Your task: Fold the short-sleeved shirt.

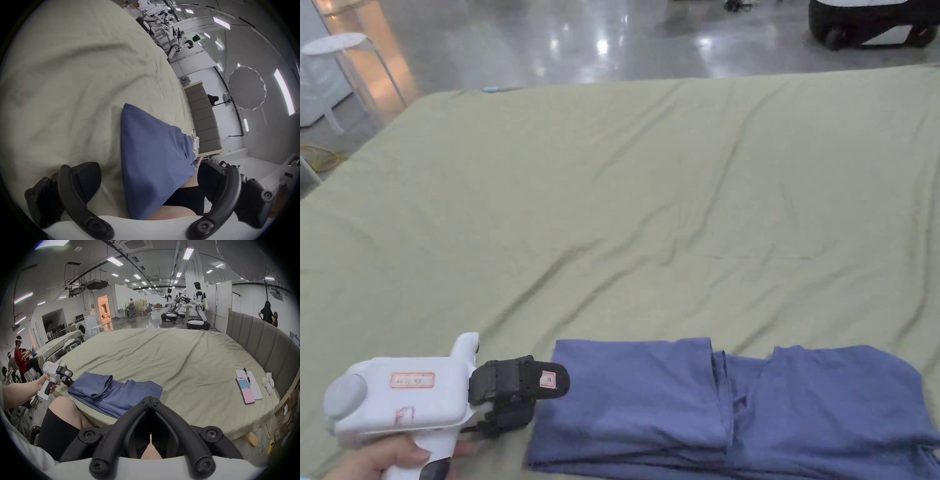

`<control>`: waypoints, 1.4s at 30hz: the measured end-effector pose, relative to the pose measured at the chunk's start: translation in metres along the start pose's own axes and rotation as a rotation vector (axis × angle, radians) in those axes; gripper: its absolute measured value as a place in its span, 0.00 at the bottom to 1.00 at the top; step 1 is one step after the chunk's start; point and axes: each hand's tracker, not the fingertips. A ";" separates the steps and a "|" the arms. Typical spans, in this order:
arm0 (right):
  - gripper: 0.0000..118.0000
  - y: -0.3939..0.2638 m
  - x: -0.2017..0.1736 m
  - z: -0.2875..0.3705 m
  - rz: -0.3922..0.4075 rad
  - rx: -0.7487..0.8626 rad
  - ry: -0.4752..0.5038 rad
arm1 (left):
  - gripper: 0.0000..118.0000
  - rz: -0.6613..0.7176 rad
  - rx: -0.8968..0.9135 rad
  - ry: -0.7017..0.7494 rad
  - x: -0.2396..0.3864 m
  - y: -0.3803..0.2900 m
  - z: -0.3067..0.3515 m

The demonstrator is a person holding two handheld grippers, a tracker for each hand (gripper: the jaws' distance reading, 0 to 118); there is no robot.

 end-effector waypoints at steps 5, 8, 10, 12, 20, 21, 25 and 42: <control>0.00 0.009 -0.014 -0.007 0.025 -0.022 0.004 | 0.96 -0.034 -0.068 -0.102 0.003 0.016 -0.012; 0.00 0.012 -0.021 -0.011 0.045 -0.031 -0.005 | 0.31 -0.129 -0.106 -0.096 0.017 0.013 -0.023; 0.00 0.014 -0.024 -0.012 0.047 -0.033 -0.002 | 0.08 -0.151 -0.102 0.033 0.019 0.015 -0.033; 0.00 0.014 -0.027 -0.012 0.048 -0.032 0.003 | 0.08 -0.080 -0.117 0.012 0.005 0.022 -0.029; 0.00 0.012 -0.023 0.002 0.050 -0.018 -0.005 | 0.08 -0.156 -0.054 0.033 0.049 0.010 0.004; 0.00 0.012 -0.021 0.004 0.046 -0.014 -0.003 | 0.08 -0.162 -0.042 0.060 0.055 0.010 0.012; 0.00 0.010 -0.017 0.013 0.037 0.031 0.019 | 0.08 -0.233 -0.047 0.250 0.067 0.021 0.047; 0.00 -0.025 0.056 0.022 -0.074 0.123 0.084 | 0.08 -0.411 -0.173 0.689 0.235 0.013 -0.024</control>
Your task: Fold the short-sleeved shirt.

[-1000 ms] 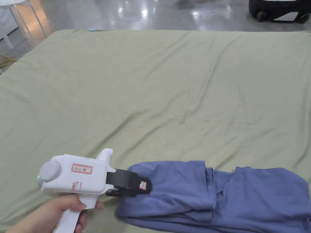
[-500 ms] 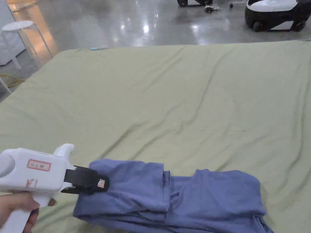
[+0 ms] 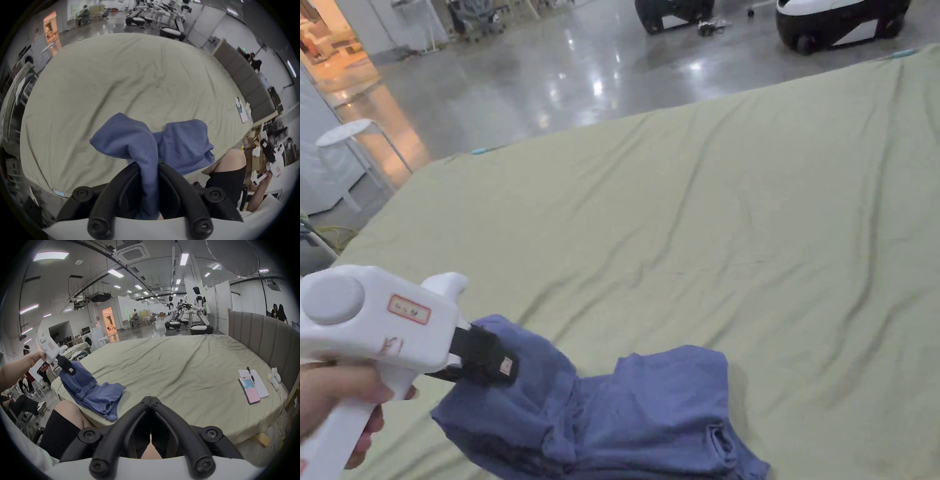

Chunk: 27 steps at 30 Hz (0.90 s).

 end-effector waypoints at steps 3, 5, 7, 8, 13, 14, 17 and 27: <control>0.00 -0.007 0.011 0.010 -0.014 0.010 0.000 | 0.08 -0.080 -0.078 0.019 0.052 0.012 -0.021; 0.00 -0.012 0.020 0.017 -0.032 0.007 -0.006 | 0.08 -0.088 -0.088 0.014 0.074 0.018 -0.036; 0.00 -0.018 0.029 0.025 -0.046 0.003 -0.018 | 0.08 -0.095 -0.120 -0.003 0.098 0.022 -0.056; 0.00 -0.020 0.033 0.029 -0.050 -0.001 -0.023 | 0.09 -0.091 -0.130 -0.011 0.108 0.023 -0.068; 0.00 -0.029 0.049 0.052 -0.074 0.014 -0.047 | 0.68 -0.031 -0.118 -0.215 0.145 0.024 -0.119; 0.00 -0.030 0.053 0.055 -0.087 0.018 -0.048 | 0.76 -0.013 -0.121 -0.257 0.152 0.023 -0.120; 0.00 -0.032 0.057 0.055 -0.089 0.009 -0.063 | 0.77 -0.027 -0.096 -0.268 0.160 0.023 -0.102; 0.00 -0.027 0.041 0.039 -0.046 -0.003 -0.030 | 0.00 -0.122 -0.087 0.128 0.122 -0.003 -0.133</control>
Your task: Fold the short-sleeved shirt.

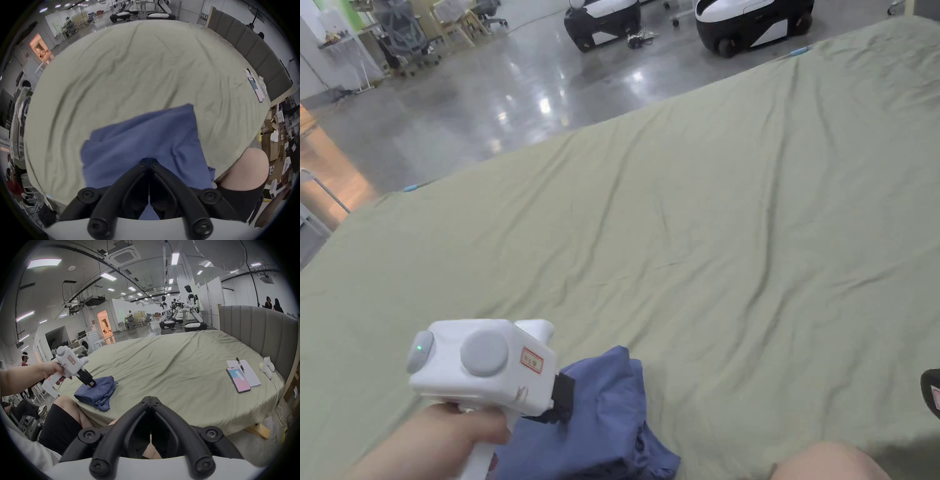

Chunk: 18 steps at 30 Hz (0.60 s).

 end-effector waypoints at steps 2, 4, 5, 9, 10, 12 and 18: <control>0.00 0.001 -0.004 -0.002 0.006 -0.014 0.005 | 0.00 0.024 0.005 -0.048 0.020 -0.005 -0.010; 0.00 -0.001 -0.006 -0.002 0.013 -0.027 0.001 | 0.00 0.009 0.017 -0.057 0.034 -0.006 -0.022; 0.00 0.000 -0.009 -0.002 0.022 -0.035 -0.001 | 0.00 -0.001 0.019 -0.056 0.043 -0.007 -0.028; 0.01 0.004 -0.025 -0.007 0.054 -0.065 0.002 | 0.00 -0.146 0.043 -0.045 0.077 -0.013 -0.024; 0.00 0.006 -0.030 -0.010 0.061 -0.073 0.005 | 0.00 -0.125 0.042 -0.072 0.049 -0.002 -0.042; 0.00 0.010 -0.044 -0.021 0.082 -0.090 0.024 | 0.00 -0.076 0.058 -0.186 0.028 -0.001 -0.029; 0.00 0.030 -0.107 -0.083 0.171 -0.168 0.155 | 0.00 0.082 0.287 -0.576 -0.060 -0.054 0.054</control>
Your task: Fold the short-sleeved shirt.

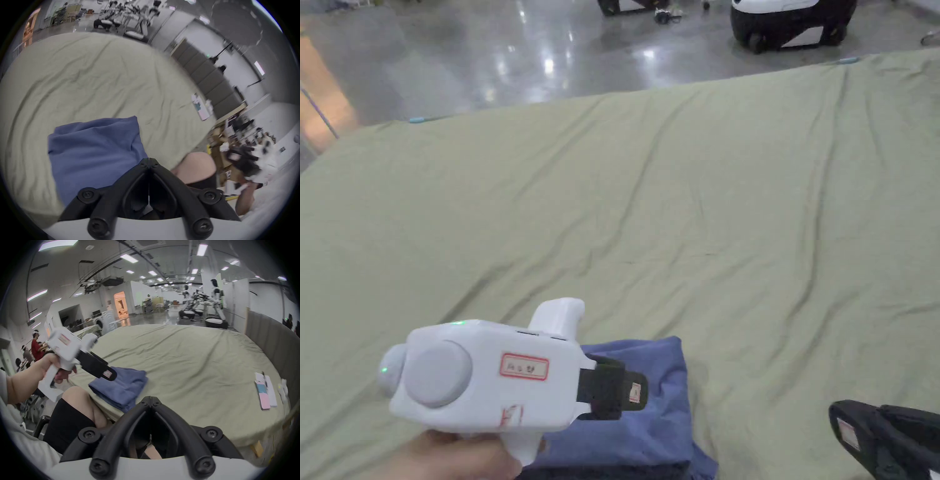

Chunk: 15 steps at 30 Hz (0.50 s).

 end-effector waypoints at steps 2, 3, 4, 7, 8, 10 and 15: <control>0.00 0.015 -0.017 -0.035 0.007 -0.034 0.064 | 0.00 0.033 0.054 -0.020 -0.021 -0.013 0.039; 0.01 0.021 -0.023 -0.054 -0.004 -0.051 0.101 | 0.00 0.051 0.081 -0.027 -0.033 -0.019 0.054; 0.00 0.026 -0.029 -0.077 -0.021 -0.074 0.133 | 0.00 0.068 0.118 -0.022 -0.042 -0.028 0.069; 0.00 0.038 -0.042 -0.147 -0.103 -0.170 0.248 | 0.00 0.124 0.162 -0.043 -0.090 -0.049 0.103; 0.00 0.040 -0.043 -0.167 -0.147 -0.220 0.270 | 0.00 0.160 0.172 -0.060 -0.099 -0.055 0.108; 0.00 0.041 -0.047 -0.202 -0.216 -0.284 0.298 | 0.00 0.231 0.206 -0.082 -0.129 -0.064 0.121; 0.00 0.030 -0.040 -0.254 -0.335 -0.431 0.270 | 0.00 0.281 0.207 -0.051 -0.168 -0.072 0.114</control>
